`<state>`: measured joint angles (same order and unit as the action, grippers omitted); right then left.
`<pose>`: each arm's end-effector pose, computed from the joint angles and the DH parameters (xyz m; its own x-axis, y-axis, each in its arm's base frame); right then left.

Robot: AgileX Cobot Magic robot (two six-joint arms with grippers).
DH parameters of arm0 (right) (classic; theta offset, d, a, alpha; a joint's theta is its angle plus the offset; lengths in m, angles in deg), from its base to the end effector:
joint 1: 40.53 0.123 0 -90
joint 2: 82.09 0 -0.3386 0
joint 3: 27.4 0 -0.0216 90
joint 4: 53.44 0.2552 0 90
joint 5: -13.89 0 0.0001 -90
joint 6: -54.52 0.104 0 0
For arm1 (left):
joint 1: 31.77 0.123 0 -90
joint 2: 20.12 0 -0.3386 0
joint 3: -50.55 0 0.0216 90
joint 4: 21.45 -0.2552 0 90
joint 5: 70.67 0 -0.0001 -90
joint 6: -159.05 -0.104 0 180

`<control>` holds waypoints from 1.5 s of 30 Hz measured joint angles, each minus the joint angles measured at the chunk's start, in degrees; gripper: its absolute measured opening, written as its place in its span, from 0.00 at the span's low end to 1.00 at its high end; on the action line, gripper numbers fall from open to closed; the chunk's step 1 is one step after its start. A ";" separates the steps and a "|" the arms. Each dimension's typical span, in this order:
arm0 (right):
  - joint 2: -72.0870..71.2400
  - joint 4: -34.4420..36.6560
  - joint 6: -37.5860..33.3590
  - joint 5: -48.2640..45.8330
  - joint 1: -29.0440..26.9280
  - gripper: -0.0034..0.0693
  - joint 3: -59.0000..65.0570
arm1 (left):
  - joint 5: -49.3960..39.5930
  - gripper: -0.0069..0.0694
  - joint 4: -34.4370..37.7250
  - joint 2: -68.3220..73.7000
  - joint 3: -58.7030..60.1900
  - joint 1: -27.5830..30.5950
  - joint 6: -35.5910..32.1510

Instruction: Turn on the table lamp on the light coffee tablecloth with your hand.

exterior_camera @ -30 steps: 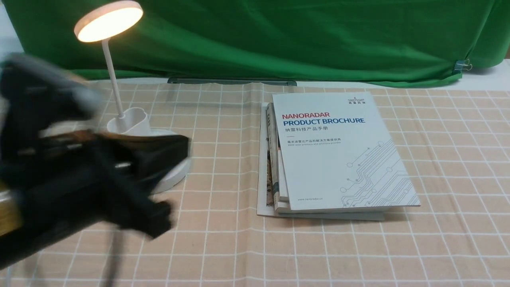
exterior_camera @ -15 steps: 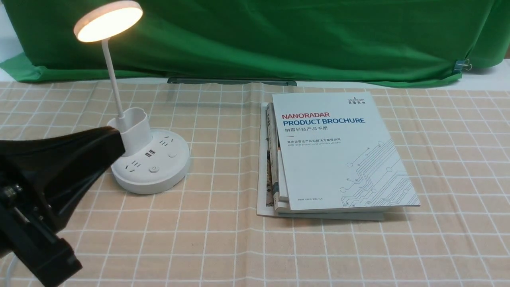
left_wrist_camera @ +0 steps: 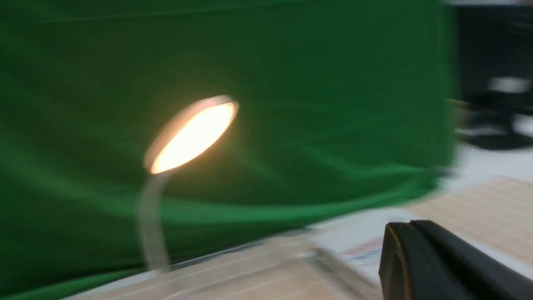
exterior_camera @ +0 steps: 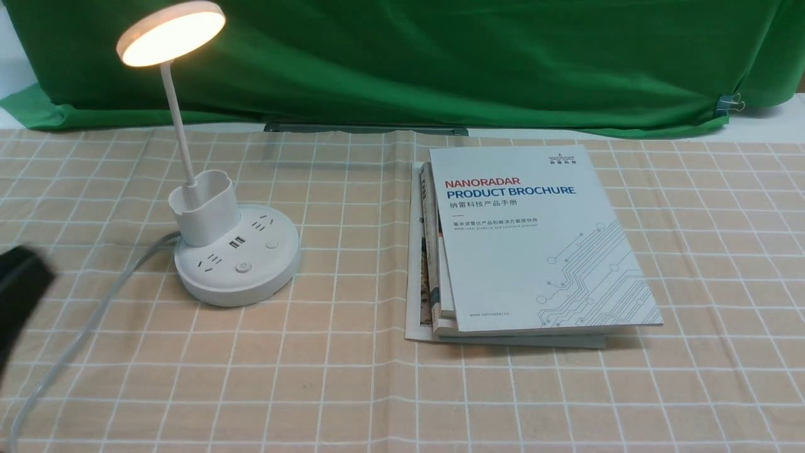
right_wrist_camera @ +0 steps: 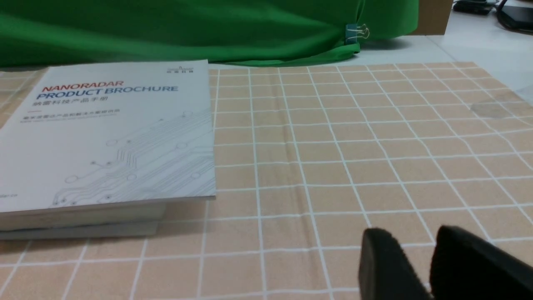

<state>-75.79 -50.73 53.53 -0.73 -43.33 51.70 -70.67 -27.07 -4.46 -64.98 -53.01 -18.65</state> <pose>0.0185 0.0003 0.1840 -0.1724 0.0369 -0.9843 0.0420 0.9987 0.0301 0.0225 -0.0087 0.2972 0.1805 -0.0080 -0.9835 0.3524 0.9341 0.0571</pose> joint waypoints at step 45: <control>0.00 0.05 0.00 0.00 0.00 0.38 0.00 | -14.30 0.09 7.01 -9.24 14.30 19.12 1.78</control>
<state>-75.79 -50.67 53.53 -0.73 -43.33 51.70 -84.98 -20.05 -13.71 -50.68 -33.89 -16.87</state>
